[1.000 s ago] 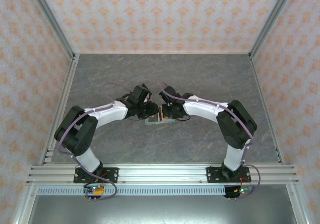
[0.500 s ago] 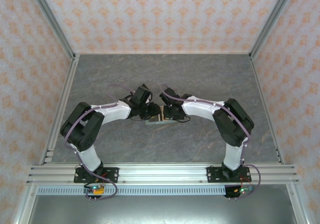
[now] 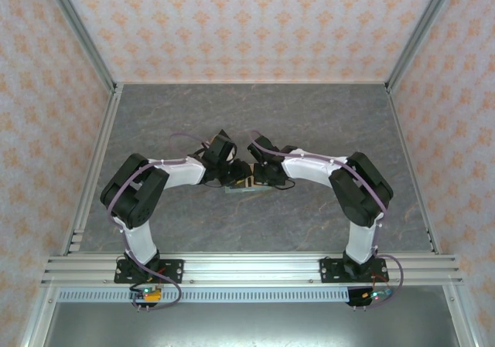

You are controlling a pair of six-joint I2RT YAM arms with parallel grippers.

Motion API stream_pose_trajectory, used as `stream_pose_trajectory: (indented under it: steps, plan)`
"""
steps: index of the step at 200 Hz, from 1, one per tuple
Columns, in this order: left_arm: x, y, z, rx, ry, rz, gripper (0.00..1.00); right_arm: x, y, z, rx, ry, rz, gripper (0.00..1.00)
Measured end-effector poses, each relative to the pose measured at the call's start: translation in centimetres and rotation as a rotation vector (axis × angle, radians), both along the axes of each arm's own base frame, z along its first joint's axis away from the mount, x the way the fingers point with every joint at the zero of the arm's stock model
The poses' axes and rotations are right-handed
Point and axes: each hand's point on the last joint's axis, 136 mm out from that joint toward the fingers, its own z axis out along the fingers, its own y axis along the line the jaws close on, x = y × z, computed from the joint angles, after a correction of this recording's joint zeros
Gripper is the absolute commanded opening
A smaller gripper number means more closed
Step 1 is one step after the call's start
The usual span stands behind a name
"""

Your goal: Take the credit cards out of the card holder

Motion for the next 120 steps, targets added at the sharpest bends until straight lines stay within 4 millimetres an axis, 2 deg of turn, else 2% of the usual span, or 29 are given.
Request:
stream_pose_trajectory:
  steps: [54,120]
  plan:
    - [-0.1,0.3,-0.2,0.027,-0.013,-0.013,0.30,0.0,0.0,-0.1,0.004,0.006,-0.004,0.11]
    - [-0.2,1.0,-0.1,0.067,-0.021,-0.008,0.23,0.0,0.0,-0.1,0.005,0.007,-0.005,0.10]
